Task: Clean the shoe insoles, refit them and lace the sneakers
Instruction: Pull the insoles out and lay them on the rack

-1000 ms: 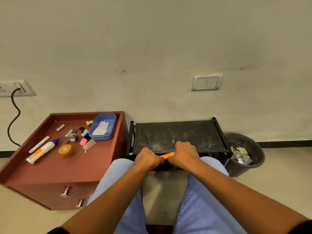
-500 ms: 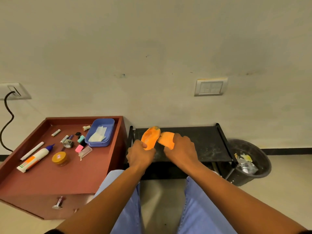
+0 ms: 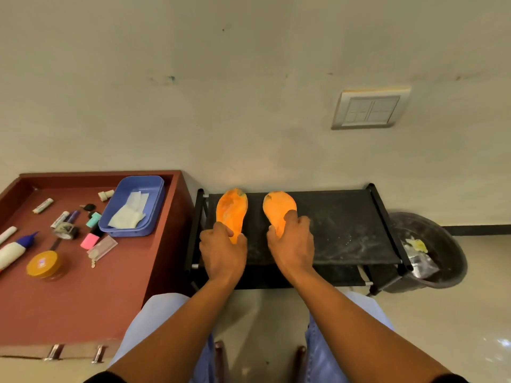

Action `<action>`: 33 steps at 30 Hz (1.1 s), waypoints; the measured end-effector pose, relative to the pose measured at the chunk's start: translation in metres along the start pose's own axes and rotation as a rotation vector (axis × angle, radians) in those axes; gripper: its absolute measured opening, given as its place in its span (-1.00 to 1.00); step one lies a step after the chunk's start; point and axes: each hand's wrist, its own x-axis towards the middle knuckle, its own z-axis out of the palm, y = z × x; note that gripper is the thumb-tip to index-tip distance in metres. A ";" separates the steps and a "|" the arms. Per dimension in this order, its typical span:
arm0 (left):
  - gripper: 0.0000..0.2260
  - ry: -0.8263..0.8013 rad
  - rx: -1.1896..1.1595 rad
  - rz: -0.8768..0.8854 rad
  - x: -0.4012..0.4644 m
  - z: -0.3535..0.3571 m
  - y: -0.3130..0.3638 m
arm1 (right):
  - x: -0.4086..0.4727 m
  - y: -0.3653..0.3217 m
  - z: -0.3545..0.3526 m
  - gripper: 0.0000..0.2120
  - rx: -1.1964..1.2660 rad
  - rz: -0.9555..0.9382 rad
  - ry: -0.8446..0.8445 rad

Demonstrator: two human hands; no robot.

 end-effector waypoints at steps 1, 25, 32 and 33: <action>-0.79 0.010 0.004 0.015 0.002 0.005 0.001 | 0.004 -0.001 0.004 -0.53 0.008 0.012 0.005; -0.60 -0.041 0.235 -0.027 0.006 0.046 -0.014 | 0.017 0.005 0.047 -0.51 -0.298 0.090 -0.093; -0.60 -0.090 0.236 -0.028 0.000 0.042 -0.013 | 0.012 0.005 0.045 -0.57 -0.313 0.081 -0.107; -0.60 -0.100 0.238 -0.032 -0.001 0.040 -0.012 | 0.011 0.004 0.045 -0.58 -0.315 0.082 -0.108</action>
